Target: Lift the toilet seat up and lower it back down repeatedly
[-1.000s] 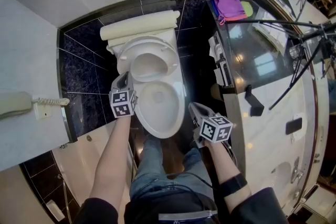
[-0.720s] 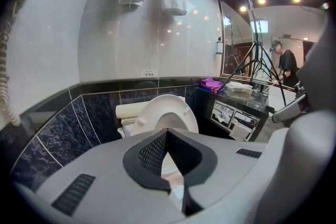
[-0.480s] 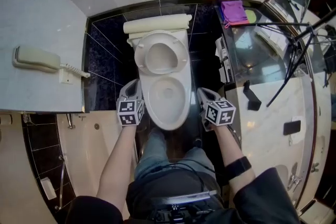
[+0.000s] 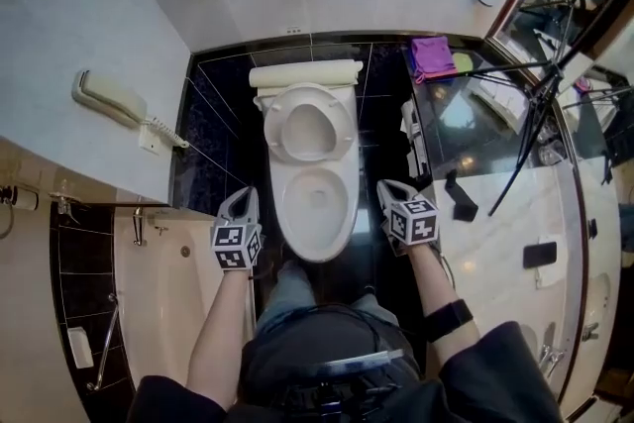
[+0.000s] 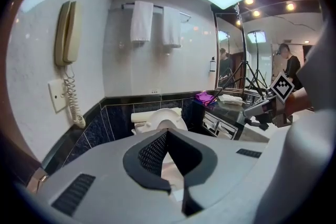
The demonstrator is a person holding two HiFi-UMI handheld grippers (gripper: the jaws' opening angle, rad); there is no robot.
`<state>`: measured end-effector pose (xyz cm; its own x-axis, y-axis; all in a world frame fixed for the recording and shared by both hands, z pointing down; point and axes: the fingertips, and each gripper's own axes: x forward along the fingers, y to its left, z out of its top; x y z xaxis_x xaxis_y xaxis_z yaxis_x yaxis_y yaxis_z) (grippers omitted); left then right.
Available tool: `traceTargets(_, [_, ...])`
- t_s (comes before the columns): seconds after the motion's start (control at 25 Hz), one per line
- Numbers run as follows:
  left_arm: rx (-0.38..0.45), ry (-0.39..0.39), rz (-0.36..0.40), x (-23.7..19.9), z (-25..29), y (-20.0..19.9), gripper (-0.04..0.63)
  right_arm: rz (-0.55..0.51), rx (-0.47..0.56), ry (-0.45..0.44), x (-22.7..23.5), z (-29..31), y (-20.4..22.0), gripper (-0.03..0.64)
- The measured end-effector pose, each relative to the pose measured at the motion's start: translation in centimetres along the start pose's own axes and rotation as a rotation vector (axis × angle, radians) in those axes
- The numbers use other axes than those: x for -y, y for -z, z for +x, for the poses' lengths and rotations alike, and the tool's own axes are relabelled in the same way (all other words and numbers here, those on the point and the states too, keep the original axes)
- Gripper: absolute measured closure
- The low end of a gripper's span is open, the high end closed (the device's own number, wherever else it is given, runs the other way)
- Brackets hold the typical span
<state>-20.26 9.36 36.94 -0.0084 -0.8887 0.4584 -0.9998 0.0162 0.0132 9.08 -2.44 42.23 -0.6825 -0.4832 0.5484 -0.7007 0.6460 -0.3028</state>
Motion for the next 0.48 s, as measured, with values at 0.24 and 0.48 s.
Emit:
traceTargets(0.24, [0.032, -0.024, -0.006, 0.2, -3.3, -0.4, 0.595, -0.069, -0.038, 0.009, -0.3, -1.8, 1.6, 0.600])
traceTargets(0.48, [0.035, -0.018, -0.029, 0.8, -5.4, 0.5, 0.595, -0.045, -0.017, 0.016, -0.6, -3.6, 1.5, 0.601])
